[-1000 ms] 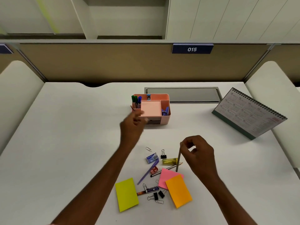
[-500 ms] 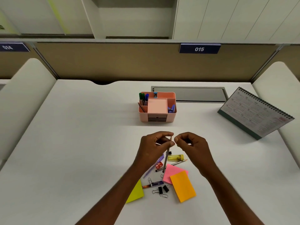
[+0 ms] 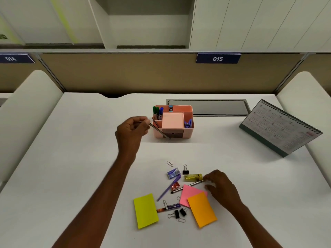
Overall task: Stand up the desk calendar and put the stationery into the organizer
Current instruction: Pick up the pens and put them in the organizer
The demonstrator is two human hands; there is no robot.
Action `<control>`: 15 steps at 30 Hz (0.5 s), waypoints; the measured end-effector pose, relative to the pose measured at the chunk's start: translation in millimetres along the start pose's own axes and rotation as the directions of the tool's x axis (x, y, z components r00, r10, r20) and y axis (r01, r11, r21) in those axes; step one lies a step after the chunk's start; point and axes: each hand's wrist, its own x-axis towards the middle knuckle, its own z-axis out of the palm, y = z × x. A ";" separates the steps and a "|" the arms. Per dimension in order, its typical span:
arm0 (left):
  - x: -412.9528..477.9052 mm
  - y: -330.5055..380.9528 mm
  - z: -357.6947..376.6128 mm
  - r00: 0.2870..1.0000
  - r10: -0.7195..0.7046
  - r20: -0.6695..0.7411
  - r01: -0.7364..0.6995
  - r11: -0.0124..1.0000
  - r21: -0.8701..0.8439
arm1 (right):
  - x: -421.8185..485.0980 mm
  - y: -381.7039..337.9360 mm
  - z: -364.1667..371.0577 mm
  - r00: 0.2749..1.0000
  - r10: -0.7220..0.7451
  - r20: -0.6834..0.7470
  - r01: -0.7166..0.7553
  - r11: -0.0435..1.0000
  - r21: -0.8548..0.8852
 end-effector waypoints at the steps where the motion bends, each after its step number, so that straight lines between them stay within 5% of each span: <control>1: 7.5 2.0 -0.8 1.000 -0.002 -0.011 0.002 1.000 -0.010 | 0.7 0.6 2.1 1.000 0.001 -0.018 -0.001 1.000 -0.013; 15: 66.4 -29.2 21.9 0.988 0.057 -0.143 -0.028 0.980 0.199 | 8.7 15.4 12.5 0.990 -0.136 -0.030 0.127 0.970 -0.207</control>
